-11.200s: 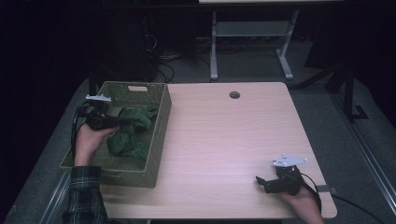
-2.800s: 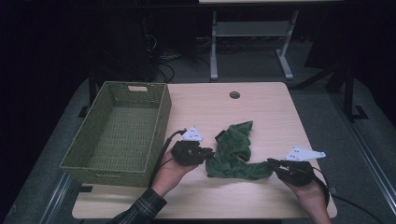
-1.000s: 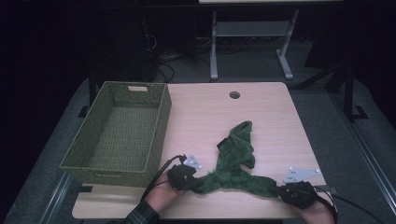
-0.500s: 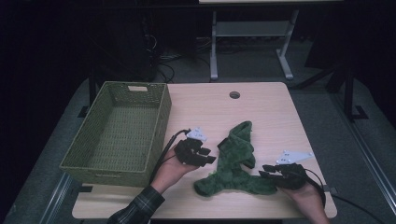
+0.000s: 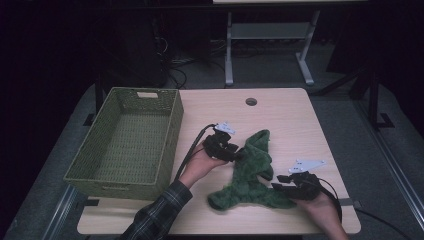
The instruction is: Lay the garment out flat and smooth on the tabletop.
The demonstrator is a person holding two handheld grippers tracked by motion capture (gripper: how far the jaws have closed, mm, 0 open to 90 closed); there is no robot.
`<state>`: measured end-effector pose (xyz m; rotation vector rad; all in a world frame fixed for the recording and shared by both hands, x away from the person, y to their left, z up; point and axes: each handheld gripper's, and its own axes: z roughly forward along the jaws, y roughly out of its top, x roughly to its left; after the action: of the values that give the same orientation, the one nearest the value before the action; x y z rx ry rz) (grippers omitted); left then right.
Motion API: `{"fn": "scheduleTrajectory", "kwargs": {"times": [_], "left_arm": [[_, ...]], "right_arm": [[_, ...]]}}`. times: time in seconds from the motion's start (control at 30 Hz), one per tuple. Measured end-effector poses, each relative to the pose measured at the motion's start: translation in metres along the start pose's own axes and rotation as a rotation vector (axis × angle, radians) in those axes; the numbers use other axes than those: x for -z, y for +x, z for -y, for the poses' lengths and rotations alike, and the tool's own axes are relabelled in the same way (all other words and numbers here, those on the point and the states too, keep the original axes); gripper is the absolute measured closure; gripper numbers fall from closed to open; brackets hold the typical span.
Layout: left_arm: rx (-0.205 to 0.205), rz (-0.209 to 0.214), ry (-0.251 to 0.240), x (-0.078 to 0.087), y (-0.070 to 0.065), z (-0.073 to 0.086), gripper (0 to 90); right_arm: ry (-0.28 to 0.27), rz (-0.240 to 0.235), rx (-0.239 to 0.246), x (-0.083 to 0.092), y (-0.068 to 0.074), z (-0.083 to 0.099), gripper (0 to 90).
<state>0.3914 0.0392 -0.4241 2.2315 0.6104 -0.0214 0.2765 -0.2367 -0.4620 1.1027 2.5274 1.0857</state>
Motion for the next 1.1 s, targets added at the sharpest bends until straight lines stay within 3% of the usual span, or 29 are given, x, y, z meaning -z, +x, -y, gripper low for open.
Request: {"fn": "scheduleTrajectory", "kwargs": {"times": [0.1,0.17,0.23,0.33,0.6,0.77,0.8,0.9,1.1], "left_arm": [[-0.006,0.001,0.01,-0.007,0.0,-0.001,56.8],[-0.033,0.0,0.045,-0.009,-0.001,0.001,73.2],[-0.031,0.01,0.053,-0.007,-0.001,0.002,85.5],[-0.006,0.008,0.016,0.01,-0.003,0.003,85.9],[-0.002,0.009,-0.019,0.024,-0.006,0.004,85.8],[-0.006,0.014,-0.023,0.025,-0.01,0.003,85.9],[-0.013,0.012,-0.026,0.027,-0.011,0.002,85.9],[-0.011,0.013,-0.03,0.03,-0.012,0.002,85.9],[-0.001,0.029,-0.058,0.043,-0.019,0.003,85.9]], "right_arm": [[-0.01,-0.002,-0.005,-0.003,0.0,-0.002,59.1],[-0.002,0.0,-0.002,-0.005,0.0,-0.002,58.5],[0.006,0.004,0.002,-0.008,0.0,-0.003,57.0],[0.009,0.006,-0.009,-0.009,0.001,-0.003,55.4],[-0.006,0.007,-0.021,-0.015,-0.001,-0.009,56.1],[0.0,0.02,-0.023,-0.021,-0.002,-0.012,69.3],[0.002,0.03,-0.029,-0.02,-0.005,-0.012,76.2],[-0.01,0.04,-0.022,-0.016,-0.007,-0.012,79.9],[-0.085,0.075,-0.005,0.009,-0.015,-0.022,82.9]]}}
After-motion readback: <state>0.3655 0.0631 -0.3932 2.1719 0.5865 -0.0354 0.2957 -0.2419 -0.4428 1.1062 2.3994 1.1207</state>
